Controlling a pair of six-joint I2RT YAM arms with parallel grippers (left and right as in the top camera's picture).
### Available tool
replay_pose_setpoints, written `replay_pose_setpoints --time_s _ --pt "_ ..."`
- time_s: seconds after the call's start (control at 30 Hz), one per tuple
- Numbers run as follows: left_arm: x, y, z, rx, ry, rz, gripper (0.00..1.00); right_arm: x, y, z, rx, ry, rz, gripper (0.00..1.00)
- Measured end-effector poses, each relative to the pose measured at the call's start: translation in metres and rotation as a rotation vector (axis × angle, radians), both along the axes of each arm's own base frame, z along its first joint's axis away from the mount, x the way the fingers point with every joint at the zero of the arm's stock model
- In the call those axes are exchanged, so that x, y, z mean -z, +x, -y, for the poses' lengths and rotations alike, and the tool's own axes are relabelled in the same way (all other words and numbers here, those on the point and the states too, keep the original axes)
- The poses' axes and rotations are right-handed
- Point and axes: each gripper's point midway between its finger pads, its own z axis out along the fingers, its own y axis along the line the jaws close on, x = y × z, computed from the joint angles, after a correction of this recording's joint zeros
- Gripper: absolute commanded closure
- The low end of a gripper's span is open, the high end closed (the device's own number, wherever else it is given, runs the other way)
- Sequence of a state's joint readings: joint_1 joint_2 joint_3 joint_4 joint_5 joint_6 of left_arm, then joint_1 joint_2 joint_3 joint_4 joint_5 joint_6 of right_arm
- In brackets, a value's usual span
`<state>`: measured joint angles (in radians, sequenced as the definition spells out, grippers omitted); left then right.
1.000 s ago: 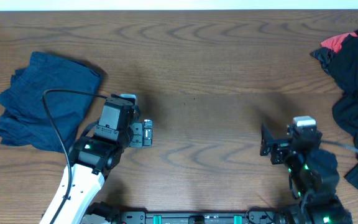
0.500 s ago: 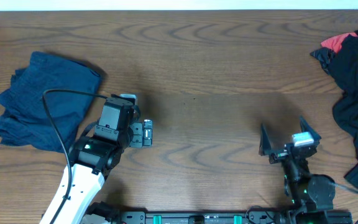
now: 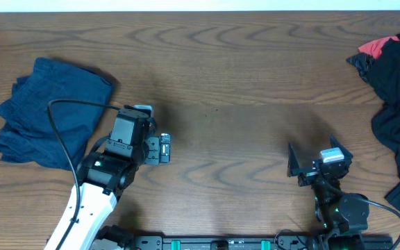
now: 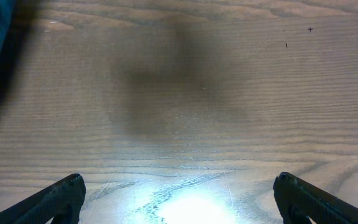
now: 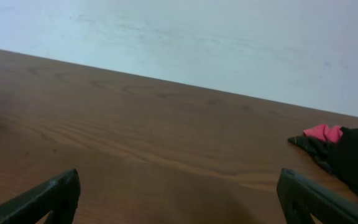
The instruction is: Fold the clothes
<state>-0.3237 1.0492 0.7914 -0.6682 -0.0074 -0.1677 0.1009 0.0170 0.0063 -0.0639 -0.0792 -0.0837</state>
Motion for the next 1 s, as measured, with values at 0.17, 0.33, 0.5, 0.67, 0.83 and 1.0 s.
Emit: replay_pose_setpoints --time_s 0.17,0.33,0.5,0.67,0.83,1.0 --pt "0.0000 0.0000 0.0000 0.000 0.000 0.000 0.02 0.0000 0.0000 -0.0001 0.001 0.014 -0.003 0.01" --pt "0.0000 0.0000 0.0000 0.000 0.000 0.000 0.02 -0.0001 0.0000 -0.0001 0.001 0.019 -0.003 0.01" --pt "0.0000 0.0000 0.0000 0.000 0.000 0.000 0.02 -0.0001 0.0000 -0.0001 0.001 0.021 -0.004 0.01" --pt "0.0000 0.0000 0.0000 0.000 0.000 0.000 0.02 0.0000 0.0000 -0.0001 0.001 0.022 -0.004 0.01" --pt "0.0006 -0.0009 -0.0003 0.000 0.001 -0.004 0.02 0.0000 0.0000 -0.0001 0.001 0.022 -0.004 0.01" --pt "0.0006 -0.0066 -0.0023 0.001 0.006 -0.015 0.02 0.0000 0.0000 -0.0001 0.001 0.022 -0.004 0.01"
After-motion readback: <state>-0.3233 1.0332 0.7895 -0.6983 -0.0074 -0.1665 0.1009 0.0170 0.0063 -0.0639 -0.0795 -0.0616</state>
